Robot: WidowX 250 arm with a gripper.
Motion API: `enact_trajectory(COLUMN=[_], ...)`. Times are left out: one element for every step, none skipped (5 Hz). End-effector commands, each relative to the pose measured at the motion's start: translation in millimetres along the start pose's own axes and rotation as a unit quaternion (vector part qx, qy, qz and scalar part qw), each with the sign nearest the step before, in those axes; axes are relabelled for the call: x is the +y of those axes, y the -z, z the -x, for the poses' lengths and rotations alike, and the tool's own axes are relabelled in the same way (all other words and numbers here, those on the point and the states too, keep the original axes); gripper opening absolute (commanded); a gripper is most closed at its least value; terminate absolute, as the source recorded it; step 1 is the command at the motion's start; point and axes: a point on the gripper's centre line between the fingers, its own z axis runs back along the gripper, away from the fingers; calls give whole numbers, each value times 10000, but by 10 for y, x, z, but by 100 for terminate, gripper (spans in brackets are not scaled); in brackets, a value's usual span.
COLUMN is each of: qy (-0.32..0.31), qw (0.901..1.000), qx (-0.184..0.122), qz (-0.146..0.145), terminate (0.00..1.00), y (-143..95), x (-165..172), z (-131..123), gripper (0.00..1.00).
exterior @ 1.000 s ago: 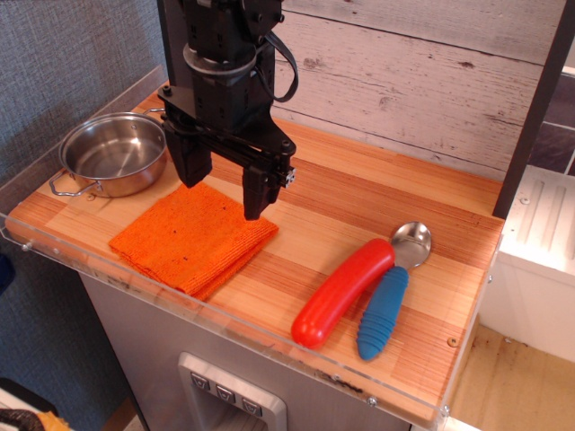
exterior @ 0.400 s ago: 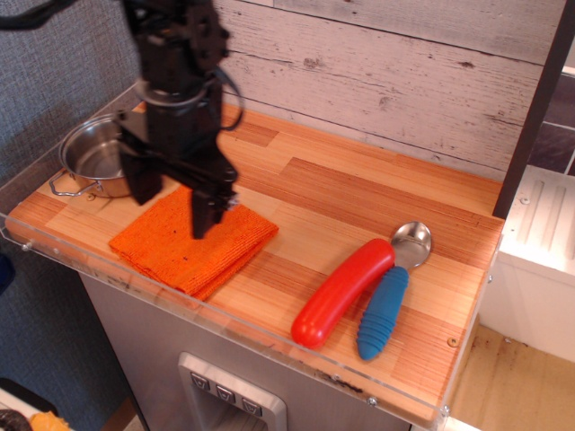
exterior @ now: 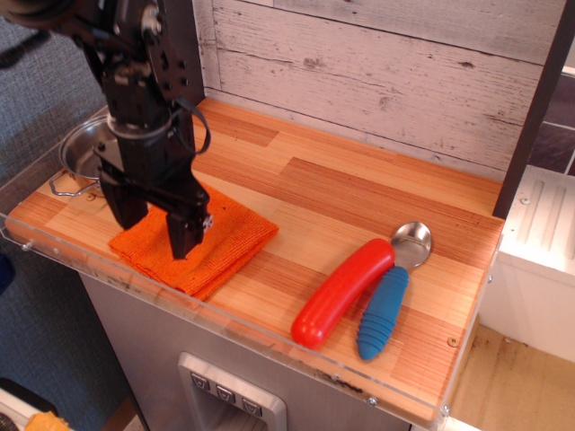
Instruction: Move the orange towel from the front to back of the shelf.
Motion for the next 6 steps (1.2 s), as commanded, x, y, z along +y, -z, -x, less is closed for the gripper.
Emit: enact_trajectory(qy=[266,467,301,15,-254,-274], qw=[9995,9987,9992,9995,9988,9982], qx=[63,140,177,47,-67,-160], qz=[128,129,219,302,424,513], terminate=[0,0,0,0,0,0], y=[302,419,469,441,433,431], x=[-10,-67,-107,-151,-213,-310], z=[-118,-73,-123,-426,-752,-1035], gripper=[100,100,100,100,100,100])
